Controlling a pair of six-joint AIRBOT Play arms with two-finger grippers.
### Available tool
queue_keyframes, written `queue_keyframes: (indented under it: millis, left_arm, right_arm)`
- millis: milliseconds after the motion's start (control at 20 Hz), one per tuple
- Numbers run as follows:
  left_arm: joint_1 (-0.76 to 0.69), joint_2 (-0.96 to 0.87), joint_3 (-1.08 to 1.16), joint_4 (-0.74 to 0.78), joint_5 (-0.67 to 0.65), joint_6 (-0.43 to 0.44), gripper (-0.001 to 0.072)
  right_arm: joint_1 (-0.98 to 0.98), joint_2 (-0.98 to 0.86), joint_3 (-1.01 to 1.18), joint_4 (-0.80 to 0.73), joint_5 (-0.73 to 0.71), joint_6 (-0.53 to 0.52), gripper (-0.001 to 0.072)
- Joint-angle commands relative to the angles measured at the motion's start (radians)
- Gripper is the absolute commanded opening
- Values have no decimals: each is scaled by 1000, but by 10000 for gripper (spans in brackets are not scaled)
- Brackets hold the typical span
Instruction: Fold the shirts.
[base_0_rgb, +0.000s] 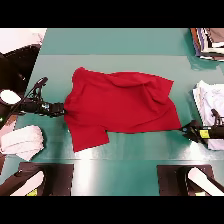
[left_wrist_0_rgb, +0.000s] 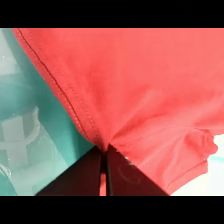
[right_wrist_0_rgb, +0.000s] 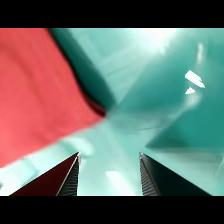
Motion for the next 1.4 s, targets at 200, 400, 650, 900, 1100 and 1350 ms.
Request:
queue_keyframes:
  millis: [200, 400, 650, 900, 1100, 1350]
  left_arm:
    - [1, 0, 5, 3, -1, 4, 23]
    - [1, 37, 47, 10, -33, 2, 21]
    - [4, 238, 407, 63, -121, -55, 22]
    - [3, 289, 982, 72, -172, -130, 22]
    - [3, 286, 1312, 94, -163, -187, 21]
    - [3, 266, 1375, 143, -117, -187, 21]
  right_arm:
    - [253, -139, 97, 96, -208, -7, 220]
    - [354, -119, 214, 92, -177, -14, 17]
    - [364, 126, 546, 44, -96, -21, 17]
    - [364, 303, 964, -79, -92, -12, 17]
    - [364, 358, 1190, -222, -35, 50, 16]
    - [364, 272, 1418, -323, 144, 68, 16]
